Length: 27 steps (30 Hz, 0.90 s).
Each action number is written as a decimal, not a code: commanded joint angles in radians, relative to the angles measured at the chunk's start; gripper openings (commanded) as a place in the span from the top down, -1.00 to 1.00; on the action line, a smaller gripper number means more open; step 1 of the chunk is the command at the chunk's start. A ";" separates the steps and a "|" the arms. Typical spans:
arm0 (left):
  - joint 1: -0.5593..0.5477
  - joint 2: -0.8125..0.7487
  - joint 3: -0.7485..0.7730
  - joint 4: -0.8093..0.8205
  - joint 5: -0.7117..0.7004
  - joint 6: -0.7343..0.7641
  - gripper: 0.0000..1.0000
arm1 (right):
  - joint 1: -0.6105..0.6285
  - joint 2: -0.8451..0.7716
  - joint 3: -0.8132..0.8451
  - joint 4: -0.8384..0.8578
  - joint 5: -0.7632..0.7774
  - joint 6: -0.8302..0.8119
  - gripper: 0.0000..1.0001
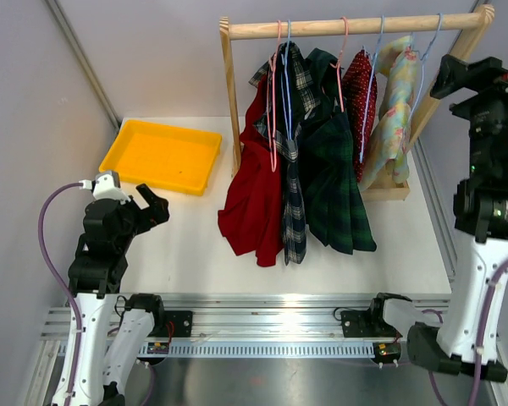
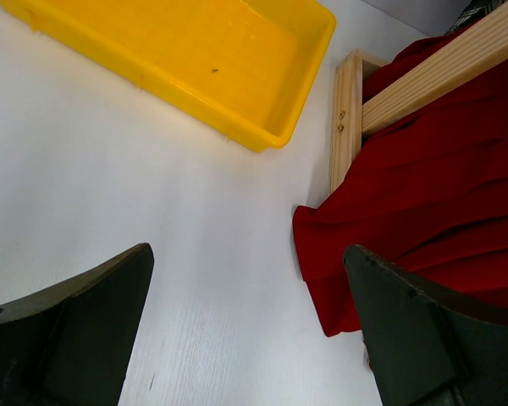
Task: Remove the skirt from the hanger
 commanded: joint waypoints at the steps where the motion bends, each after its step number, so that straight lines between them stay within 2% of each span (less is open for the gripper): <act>1: 0.000 0.002 -0.008 0.034 0.005 0.014 -0.98 | -0.001 0.074 0.027 -0.089 -0.011 -0.038 -0.99; 10: 0.000 -0.001 -0.008 0.028 0.007 0.012 -0.98 | 0.001 0.229 0.022 -0.118 -0.069 0.001 -0.97; 20: 0.000 0.004 -0.009 0.027 0.008 0.012 -0.98 | -0.001 0.329 -0.035 -0.116 -0.152 0.044 -0.72; 21: 0.000 0.004 -0.009 0.028 0.008 0.011 -0.98 | -0.001 0.334 -0.038 -0.118 -0.154 0.044 -0.55; 24: 0.000 0.007 -0.009 0.027 0.007 0.011 -0.98 | -0.001 0.337 -0.038 -0.116 -0.157 0.045 0.14; 25: 0.000 0.010 -0.009 0.027 0.007 0.011 -0.98 | 0.001 0.338 -0.035 -0.115 -0.157 0.047 0.56; 27: 0.000 0.012 -0.009 0.027 0.007 0.011 -0.98 | -0.001 0.337 -0.030 -0.115 -0.160 0.048 0.97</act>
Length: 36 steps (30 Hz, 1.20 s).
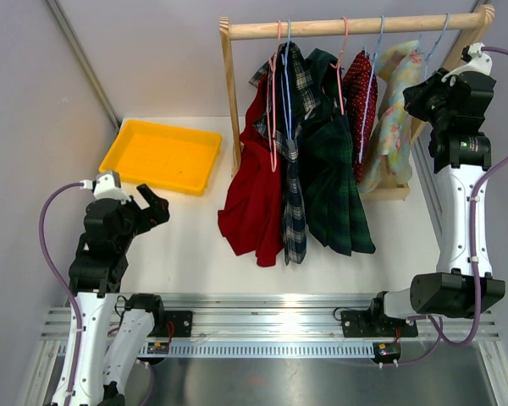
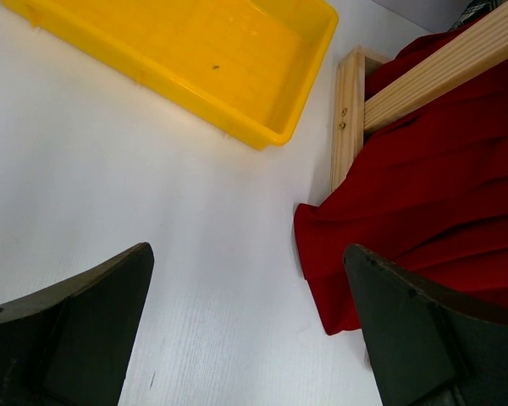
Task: Remove the skirt from the hanger
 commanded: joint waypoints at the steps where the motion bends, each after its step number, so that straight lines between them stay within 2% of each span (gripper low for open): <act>1: 0.000 0.012 -0.006 0.026 0.006 0.011 -0.98 | -0.001 -0.017 0.021 0.025 -0.026 0.012 1.00; 8: 0.000 -0.004 0.007 0.020 -0.027 0.017 -0.98 | -0.001 -0.030 0.115 0.010 -0.074 0.015 1.00; 12: 0.000 -0.075 0.019 0.102 0.020 0.033 -0.98 | -0.001 -0.043 0.218 -0.068 -0.077 0.001 1.00; 14: 0.000 -0.080 0.074 0.132 0.107 0.026 -0.98 | -0.001 -0.059 0.251 -0.099 -0.071 -0.006 1.00; 20: -0.016 0.107 0.363 0.210 0.374 0.043 -0.98 | -0.001 -0.175 0.193 -0.201 -0.052 -0.026 1.00; 22: -0.060 0.211 0.459 0.224 0.397 0.058 -0.98 | -0.001 -0.226 0.135 -0.224 -0.054 -0.022 1.00; 23: -0.086 0.251 0.564 0.218 0.387 0.068 -0.98 | -0.001 -0.241 0.114 -0.226 -0.071 -0.019 1.00; 25: -0.218 0.397 0.707 0.161 0.323 0.118 -0.98 | -0.001 -0.280 0.051 -0.226 -0.081 -0.014 1.00; 26: -0.285 0.454 0.771 0.134 0.192 0.143 -0.98 | -0.001 -0.290 0.035 -0.229 -0.087 -0.011 1.00; 27: -0.433 0.509 0.922 0.083 0.117 0.205 -0.98 | -0.001 -0.299 0.020 -0.241 -0.091 -0.008 1.00; 29: -0.564 0.669 1.075 0.031 -0.034 0.246 -0.98 | -0.001 -0.306 0.014 -0.258 -0.113 0.010 1.00; 30: -0.680 0.715 1.190 0.000 -0.063 0.281 -0.98 | -0.001 -0.312 0.011 -0.266 -0.120 0.017 1.00; 32: -0.804 0.793 1.261 -0.008 -0.139 0.319 -0.98 | -0.001 -0.319 0.009 -0.275 -0.137 0.032 1.00; 33: -0.911 0.845 1.268 0.009 -0.153 0.351 -0.98 | -0.001 -0.326 0.015 -0.289 -0.138 0.037 1.00; 36: -1.074 0.903 1.217 0.080 -0.129 0.387 -0.98 | -0.001 -0.344 0.012 -0.320 -0.163 0.049 1.00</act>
